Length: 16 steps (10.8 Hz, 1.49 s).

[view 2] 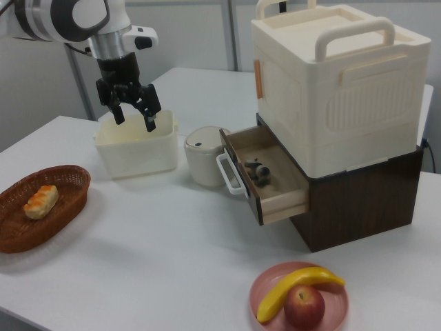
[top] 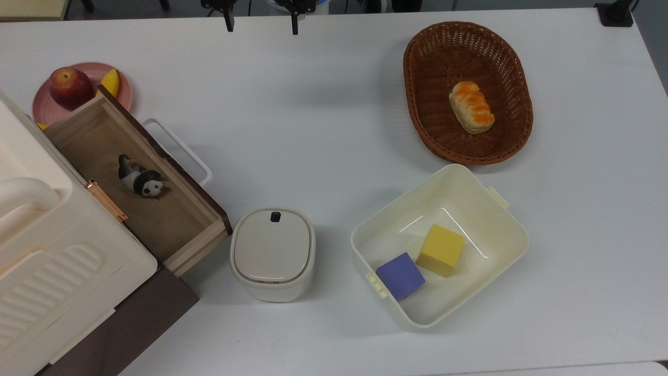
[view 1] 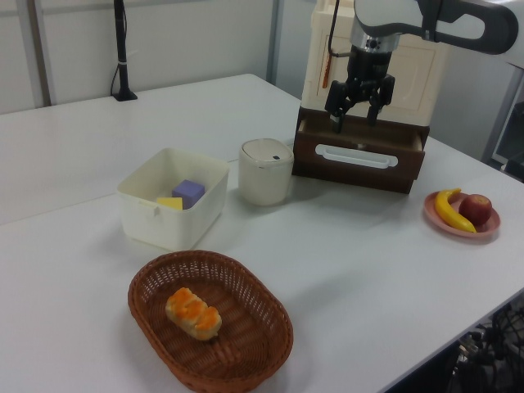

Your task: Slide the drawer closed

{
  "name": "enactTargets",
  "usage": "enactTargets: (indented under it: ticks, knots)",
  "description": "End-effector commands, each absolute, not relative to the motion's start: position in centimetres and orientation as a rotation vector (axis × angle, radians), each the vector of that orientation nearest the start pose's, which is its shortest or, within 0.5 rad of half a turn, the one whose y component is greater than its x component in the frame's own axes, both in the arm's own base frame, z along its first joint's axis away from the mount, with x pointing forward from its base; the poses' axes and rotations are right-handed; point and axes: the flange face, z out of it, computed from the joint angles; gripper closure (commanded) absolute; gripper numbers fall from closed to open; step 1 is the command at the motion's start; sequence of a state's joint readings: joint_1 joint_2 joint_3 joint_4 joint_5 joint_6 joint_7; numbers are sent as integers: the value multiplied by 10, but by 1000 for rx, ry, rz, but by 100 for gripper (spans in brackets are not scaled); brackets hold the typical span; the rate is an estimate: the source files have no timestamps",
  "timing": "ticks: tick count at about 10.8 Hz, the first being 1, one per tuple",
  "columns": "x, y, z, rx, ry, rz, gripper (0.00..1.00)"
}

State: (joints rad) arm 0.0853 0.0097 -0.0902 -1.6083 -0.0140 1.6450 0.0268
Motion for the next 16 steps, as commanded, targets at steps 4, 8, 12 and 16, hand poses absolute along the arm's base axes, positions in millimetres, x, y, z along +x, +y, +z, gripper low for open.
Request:
enactTargets:
  ticks: [4,8,12,16]
  knots:
    - [557,-13,614,-3154,41,-2,0]
    - [553,-13,631,-3152,63,0,0]
    - [554,-9,635,-3153,42,-2,0]
    - [559,-7,627,-3153,49,14,0]
